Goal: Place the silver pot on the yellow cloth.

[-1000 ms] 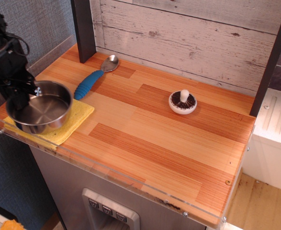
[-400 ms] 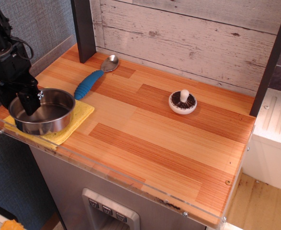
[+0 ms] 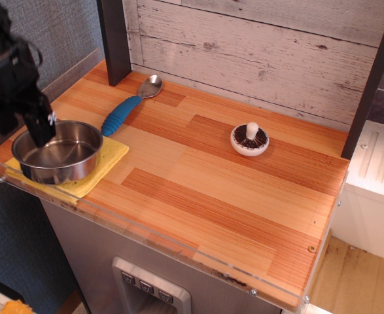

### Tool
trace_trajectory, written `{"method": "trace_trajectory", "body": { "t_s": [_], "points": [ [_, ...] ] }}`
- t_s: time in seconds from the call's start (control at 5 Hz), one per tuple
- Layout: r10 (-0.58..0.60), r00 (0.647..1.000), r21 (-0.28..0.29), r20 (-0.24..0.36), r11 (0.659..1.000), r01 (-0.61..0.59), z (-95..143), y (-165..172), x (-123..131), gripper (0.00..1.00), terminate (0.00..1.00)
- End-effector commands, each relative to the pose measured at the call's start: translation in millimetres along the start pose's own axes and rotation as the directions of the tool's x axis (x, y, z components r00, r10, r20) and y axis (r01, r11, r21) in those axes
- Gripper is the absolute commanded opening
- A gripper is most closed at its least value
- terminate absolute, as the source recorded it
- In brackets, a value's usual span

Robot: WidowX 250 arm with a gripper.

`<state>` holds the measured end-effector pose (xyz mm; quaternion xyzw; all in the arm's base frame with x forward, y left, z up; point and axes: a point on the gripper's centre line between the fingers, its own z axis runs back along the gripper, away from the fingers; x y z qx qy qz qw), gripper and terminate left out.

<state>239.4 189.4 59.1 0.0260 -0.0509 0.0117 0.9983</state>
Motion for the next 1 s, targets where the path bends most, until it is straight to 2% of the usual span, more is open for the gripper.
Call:
{"method": "trace_trajectory", "body": {
  "t_s": [0.0, 0.2, 0.6, 0.8],
  "points": [
    [-0.304, 0.948, -0.038, 0.089, 0.95, 0.308, 52, -37, 16, 1.0, 0.0],
    [-0.331, 0.94, -0.045, 0.077, 0.941, 0.335, 52, -50, 24, 1.0, 0.0],
    [-0.304, 0.951, -0.032, 0.054, 0.952, 0.305, 53, -49, 25, 1.0, 0.0],
    [-0.304, 0.951, -0.032, 0.054, 0.952, 0.305, 53, -49, 25, 1.0, 1.0]
  ]
}}
